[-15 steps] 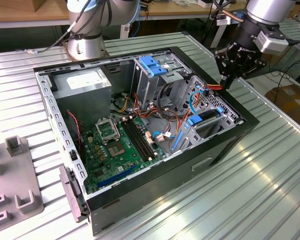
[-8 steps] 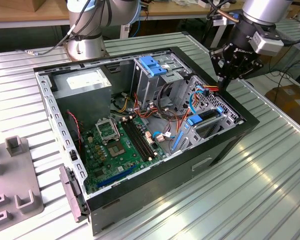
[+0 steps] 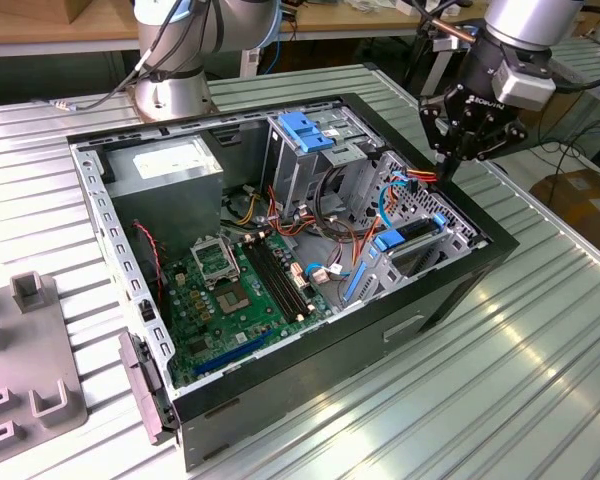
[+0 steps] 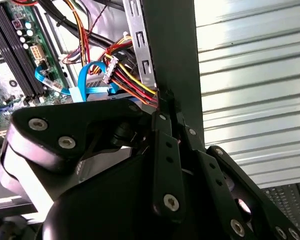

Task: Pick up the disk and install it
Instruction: 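Insert the first disk wire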

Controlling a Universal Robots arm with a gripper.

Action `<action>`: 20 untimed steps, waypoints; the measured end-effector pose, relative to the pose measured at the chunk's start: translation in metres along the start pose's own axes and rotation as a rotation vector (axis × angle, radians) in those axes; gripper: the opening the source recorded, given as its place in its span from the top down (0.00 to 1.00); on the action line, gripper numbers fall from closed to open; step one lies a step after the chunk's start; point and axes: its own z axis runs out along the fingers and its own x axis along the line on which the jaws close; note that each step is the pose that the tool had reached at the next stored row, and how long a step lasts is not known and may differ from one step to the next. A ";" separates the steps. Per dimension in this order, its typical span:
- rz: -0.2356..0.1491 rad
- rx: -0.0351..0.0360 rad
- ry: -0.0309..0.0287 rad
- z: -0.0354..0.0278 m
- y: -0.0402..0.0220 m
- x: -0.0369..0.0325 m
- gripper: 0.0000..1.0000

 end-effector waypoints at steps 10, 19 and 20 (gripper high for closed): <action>0.096 -0.0049 0.0000 0.0002 0.0114 -0.0125 0.83; 0.253 -0.0128 0.0002 0.0012 0.0125 -0.0137 0.83; 0.269 -0.0137 0.0003 0.0012 0.0125 -0.0137 0.83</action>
